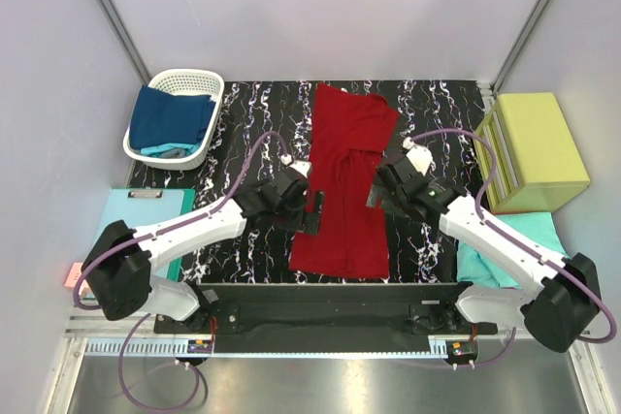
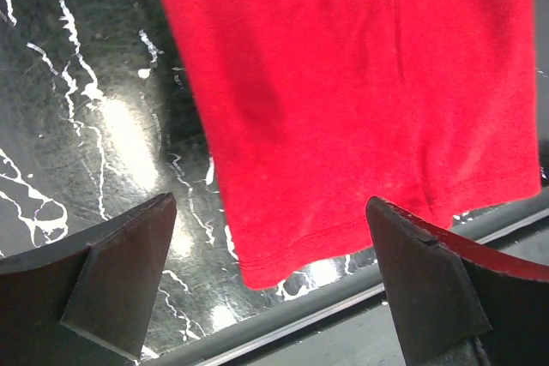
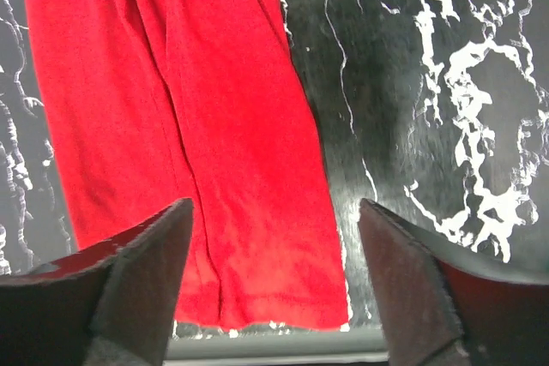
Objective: Fold and stack the t-shirts
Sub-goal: Rotate the tshirt 90 degrees
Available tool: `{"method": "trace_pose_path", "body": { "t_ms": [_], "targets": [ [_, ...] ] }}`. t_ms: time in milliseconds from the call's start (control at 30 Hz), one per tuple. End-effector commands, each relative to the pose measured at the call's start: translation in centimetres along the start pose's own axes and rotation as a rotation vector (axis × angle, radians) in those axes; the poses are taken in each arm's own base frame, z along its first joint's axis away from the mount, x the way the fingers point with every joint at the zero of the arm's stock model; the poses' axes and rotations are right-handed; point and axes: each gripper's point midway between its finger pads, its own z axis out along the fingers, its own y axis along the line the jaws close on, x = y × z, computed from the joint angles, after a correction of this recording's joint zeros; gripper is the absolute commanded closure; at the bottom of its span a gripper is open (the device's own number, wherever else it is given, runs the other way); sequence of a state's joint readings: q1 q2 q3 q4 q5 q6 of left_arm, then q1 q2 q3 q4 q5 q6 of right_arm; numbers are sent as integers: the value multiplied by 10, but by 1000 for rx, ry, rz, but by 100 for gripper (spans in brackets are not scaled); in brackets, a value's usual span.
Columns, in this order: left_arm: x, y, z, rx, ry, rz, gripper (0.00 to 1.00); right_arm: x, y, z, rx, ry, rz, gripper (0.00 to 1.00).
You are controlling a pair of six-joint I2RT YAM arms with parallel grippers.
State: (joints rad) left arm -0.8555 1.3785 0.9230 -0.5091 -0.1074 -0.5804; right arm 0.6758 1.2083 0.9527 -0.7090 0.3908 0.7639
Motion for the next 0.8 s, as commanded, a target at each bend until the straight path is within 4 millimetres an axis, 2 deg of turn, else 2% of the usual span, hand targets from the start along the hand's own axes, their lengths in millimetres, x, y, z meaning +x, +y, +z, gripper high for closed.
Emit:
{"method": "trace_pose_path", "body": {
  "t_ms": [0, 100, 167, 200, 267, 300, 400, 567, 633, 767],
  "targets": [
    [-22, -3, -13, -38, -100, 16, 1, 11, -13, -19, 43, 44, 43, 12],
    [-18, 1, -17, -57, -119, 17, 1, 31, -29, -25, 85, 84, 60, 12],
    [-10, 5, -11, -74, -88, 21, 1, 46, -30, -26, 85, 124, 89, 14],
    [-6, 5, -9, -76, -74, 26, 1, 58, -35, -23, 92, 148, 89, 18],
    [4, 5, -2, -86, -37, 30, 2, 76, -31, -20, 74, 191, 111, 23],
    [9, 4, 1, -82, -25, 33, 3, 90, -36, -16, 94, 217, 103, 29],
    [17, 2, 6, -89, -3, 45, 5, 113, -38, -8, 110, 258, 89, 32],
    [31, 2, 14, -84, 32, 61, 7, 136, -31, 9, 124, 310, 35, 31],
    [38, 4, 17, -78, 46, 57, 7, 139, -21, 15, 98, 312, 28, 31],
    [41, 1, 18, -54, 49, 48, 7, 148, -8, 24, 85, 342, 9, 31]
  ]
}}
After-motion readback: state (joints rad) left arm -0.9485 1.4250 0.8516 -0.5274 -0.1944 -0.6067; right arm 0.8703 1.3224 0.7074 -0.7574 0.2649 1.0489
